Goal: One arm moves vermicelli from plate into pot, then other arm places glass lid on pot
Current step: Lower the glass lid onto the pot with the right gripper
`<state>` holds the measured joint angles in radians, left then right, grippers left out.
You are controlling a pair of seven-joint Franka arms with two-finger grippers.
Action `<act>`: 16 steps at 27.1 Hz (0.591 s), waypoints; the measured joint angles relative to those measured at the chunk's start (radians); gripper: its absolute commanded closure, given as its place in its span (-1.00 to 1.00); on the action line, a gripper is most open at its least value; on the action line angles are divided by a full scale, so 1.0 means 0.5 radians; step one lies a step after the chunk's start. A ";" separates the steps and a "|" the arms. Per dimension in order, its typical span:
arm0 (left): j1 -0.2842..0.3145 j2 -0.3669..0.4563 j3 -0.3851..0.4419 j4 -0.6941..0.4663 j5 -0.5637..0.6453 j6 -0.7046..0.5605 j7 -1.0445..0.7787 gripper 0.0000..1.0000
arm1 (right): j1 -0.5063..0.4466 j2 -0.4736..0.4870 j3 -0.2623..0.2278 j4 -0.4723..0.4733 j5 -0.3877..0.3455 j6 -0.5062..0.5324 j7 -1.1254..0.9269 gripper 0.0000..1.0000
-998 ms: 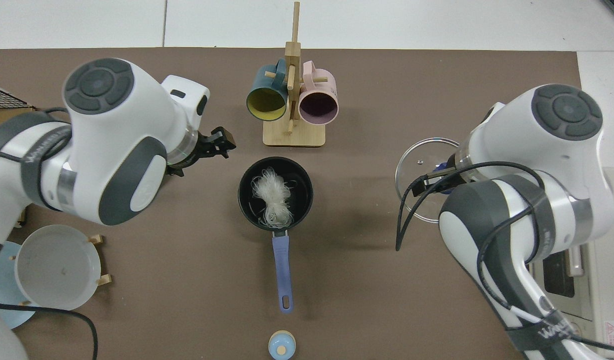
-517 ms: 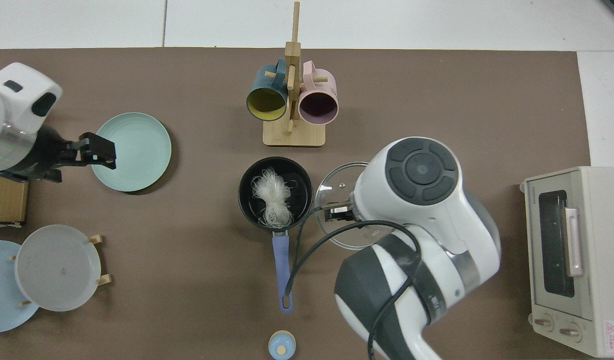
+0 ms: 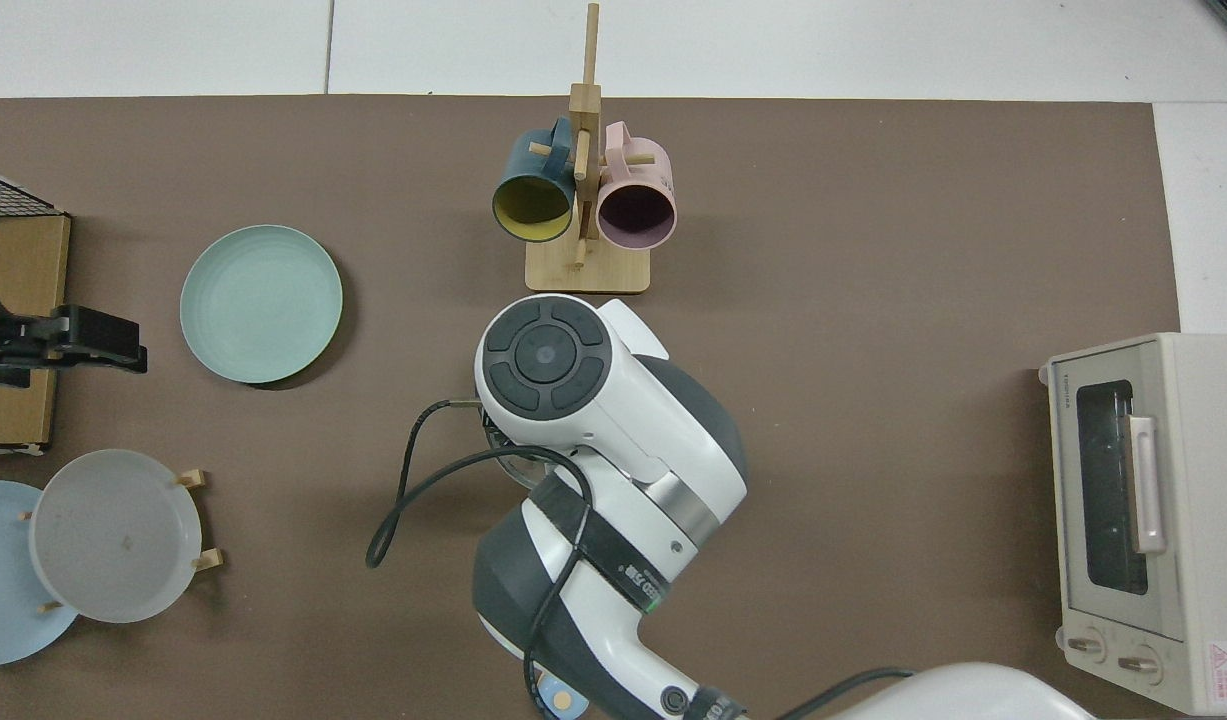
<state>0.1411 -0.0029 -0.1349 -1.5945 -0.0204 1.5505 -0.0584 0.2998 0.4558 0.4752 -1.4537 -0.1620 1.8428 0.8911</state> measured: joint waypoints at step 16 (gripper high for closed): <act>-0.009 0.000 -0.085 0.000 -0.001 0.001 0.001 -1.00 | 0.043 0.458 -0.006 0.446 -0.108 -0.004 0.070 1.00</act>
<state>0.1365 -0.0030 -0.1776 -1.5946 -0.0209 1.5509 -0.0580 0.3215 0.6846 0.4721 -1.2309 -0.2162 1.8409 0.9259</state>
